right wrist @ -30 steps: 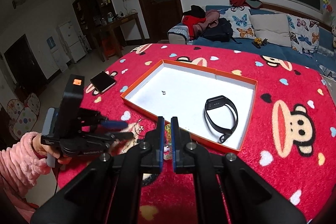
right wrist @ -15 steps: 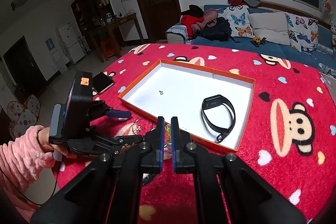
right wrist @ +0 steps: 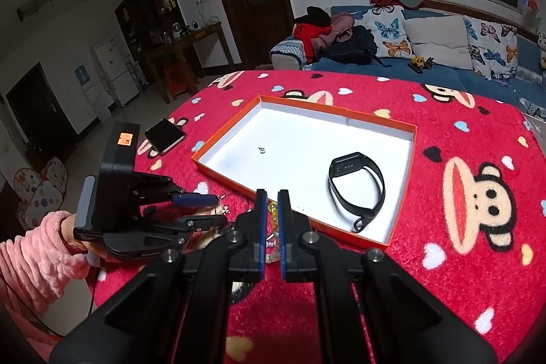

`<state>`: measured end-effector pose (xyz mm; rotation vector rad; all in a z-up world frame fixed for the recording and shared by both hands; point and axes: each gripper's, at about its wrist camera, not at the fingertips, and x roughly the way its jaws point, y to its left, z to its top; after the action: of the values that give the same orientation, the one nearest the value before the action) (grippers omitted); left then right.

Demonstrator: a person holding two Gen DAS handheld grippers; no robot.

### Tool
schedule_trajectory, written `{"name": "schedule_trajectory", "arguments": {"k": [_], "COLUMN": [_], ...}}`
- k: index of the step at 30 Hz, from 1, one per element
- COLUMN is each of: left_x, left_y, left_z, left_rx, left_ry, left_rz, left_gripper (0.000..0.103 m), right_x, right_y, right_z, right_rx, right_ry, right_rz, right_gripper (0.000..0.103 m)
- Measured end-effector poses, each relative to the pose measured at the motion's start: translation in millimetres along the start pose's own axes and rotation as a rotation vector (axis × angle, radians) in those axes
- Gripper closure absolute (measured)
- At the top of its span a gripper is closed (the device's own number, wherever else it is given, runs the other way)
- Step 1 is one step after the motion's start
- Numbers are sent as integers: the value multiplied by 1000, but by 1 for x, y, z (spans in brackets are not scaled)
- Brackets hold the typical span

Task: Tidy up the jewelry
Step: 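Close the left gripper on the small bow-shaped earring, then lift the bow earring into the tray with the left gripper while the right gripper drops bracelets there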

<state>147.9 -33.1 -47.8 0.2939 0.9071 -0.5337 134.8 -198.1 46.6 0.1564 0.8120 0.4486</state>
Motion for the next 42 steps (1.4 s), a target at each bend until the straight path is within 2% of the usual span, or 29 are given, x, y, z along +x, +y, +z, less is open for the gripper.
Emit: {"name": "schedule_trajectory", "arguments": {"k": [6, 9, 12, 15, 20, 35, 42], "left_x": [5, 10, 11, 7, -26, -136, -171], "left_y": [4, 1, -3, 1, 13, 24, 37], "left_z": [1, 2, 1, 2, 7, 50, 85], "left_rx": [-18, 1, 20, -18, -92, -125, -101], "left_ry": [5, 13, 3, -11, -85, -304, -371], "left_rz": [-9, 10, 31, 23, -17, -41, 0], "left_gripper": [85, 92, 92, 92, 92, 92, 92], "right_x": [4, 3, 4, 4, -2, -22, -29], "right_y": [2, 1, -1, -2, 0, 3, -2], "right_z": [-1, -2, -2, -3, -2, 34, 62], "right_rx": [-11, -4, 5, 6, 1, -2, -10], "right_ry": [9, 10, 12, 13, -5, -73, -110], "right_rz": [5, 3, 1, -2, -1, 31, 29], "right_gripper": [96, 97, 96, 97, 96, 96, 96]}}
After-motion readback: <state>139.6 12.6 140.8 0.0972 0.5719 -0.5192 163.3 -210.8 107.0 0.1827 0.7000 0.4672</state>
